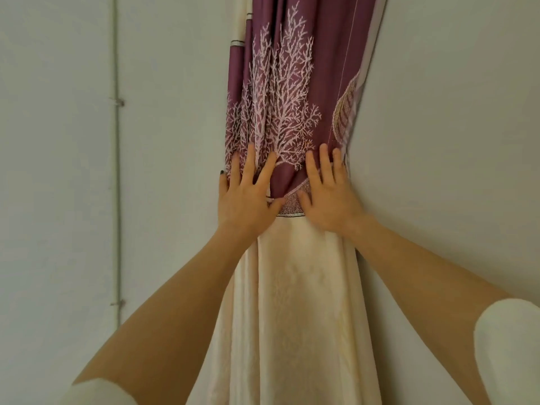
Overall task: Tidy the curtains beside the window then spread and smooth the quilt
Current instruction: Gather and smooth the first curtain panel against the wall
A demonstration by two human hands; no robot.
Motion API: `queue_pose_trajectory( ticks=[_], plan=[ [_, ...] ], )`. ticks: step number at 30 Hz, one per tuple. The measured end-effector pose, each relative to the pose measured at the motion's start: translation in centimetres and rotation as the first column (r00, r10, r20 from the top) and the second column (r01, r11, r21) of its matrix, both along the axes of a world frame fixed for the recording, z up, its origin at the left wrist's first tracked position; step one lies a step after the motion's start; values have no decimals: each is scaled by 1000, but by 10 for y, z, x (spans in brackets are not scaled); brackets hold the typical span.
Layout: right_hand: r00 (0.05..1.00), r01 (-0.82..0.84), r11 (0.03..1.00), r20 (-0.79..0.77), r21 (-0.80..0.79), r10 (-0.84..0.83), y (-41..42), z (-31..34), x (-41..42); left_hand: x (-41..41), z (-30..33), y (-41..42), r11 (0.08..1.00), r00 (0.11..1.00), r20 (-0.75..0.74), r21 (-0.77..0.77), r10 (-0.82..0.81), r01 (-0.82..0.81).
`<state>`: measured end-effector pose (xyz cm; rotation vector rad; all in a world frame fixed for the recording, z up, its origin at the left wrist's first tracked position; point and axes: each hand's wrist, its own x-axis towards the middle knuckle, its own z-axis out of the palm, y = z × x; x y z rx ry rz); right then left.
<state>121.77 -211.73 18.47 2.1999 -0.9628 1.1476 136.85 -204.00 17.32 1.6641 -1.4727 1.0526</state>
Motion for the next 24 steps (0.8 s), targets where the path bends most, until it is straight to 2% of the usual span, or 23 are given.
queue_pose_trajectory(
  ticks=[5, 9, 15, 19, 24],
  plan=[
    [984, 143, 990, -111, -3, -142, 10, -76, -19, -5, -66, 10, 998, 997, -63, 50, 36, -33],
    [992, 118, 993, -48, 13, -117, 23, -108, -22, -17, -101, 12, 995, 994, -51, 33, 97, -95],
    [996, 90, 996, 7, -28, -89, 22, -133, -21, -19, -132, 3, 981, 984, -22, -80, 176, -177],
    [992, 116, 992, 63, -40, -114, 13, -163, -11, -16, -156, -13, 977, 985, -23, -125, 172, -173],
    [987, 106, 990, 128, -90, -94, -15, -162, 8, -6, -154, -35, 968, 986, -26, -190, 164, -166]
  ],
)
